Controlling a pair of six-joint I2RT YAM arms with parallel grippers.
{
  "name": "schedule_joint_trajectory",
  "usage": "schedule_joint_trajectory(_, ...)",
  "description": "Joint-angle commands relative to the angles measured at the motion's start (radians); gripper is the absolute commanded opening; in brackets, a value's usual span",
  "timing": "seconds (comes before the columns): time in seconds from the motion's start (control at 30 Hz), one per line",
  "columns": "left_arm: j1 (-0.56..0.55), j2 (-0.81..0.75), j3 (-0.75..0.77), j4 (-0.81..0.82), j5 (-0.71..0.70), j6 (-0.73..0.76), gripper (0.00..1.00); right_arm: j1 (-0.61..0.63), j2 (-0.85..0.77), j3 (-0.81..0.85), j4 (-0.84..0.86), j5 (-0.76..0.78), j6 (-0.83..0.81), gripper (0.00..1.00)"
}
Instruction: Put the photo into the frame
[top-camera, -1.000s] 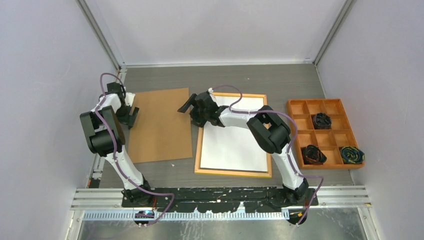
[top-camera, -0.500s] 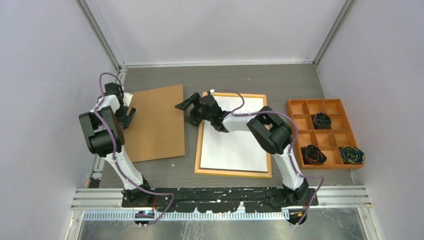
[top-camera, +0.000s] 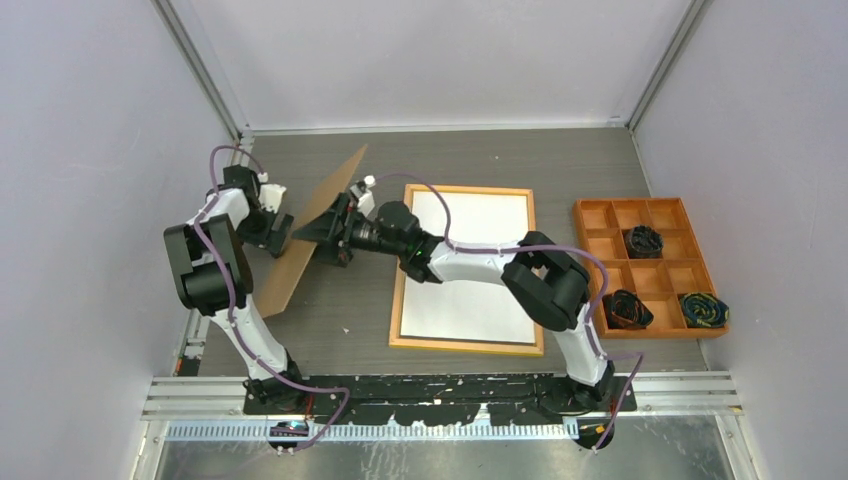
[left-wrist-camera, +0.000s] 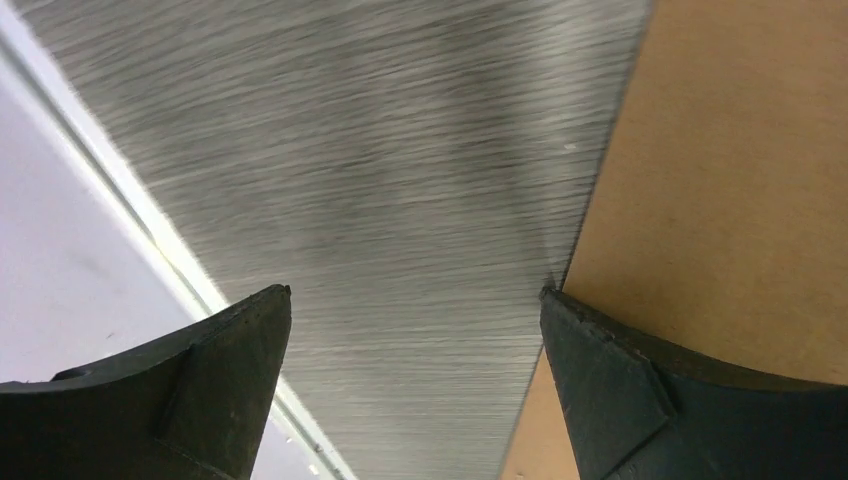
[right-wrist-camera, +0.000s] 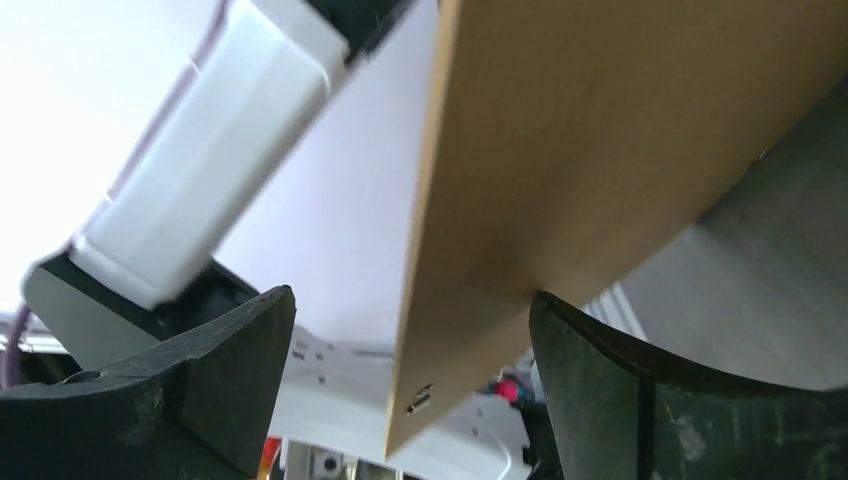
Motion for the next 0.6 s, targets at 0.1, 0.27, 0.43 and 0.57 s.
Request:
schedule_joint_trajectory(0.1,-0.023,0.029,-0.059,-0.09,0.175,-0.052,1.0,0.006,-0.023,-0.012,0.004,-0.034,-0.014,0.91)
schedule_joint_trajectory(0.27,-0.022,0.026,-0.057,-0.081,0.151,-0.048,1.0,-0.003,-0.116,-0.068,-0.145,0.04,-0.091,0.87)
schedule_joint_trajectory(0.43,-0.021,0.012,-0.04,-0.093,0.146,-0.048,1.0,-0.002,-0.219,-0.108,-0.362,0.148,-0.199,0.72)
schedule_joint_trajectory(0.57,-0.023,-0.008,-0.025,-0.11,0.147,-0.05,1.0,0.0,-0.236,-0.092,-0.464,0.176,-0.25,0.56)
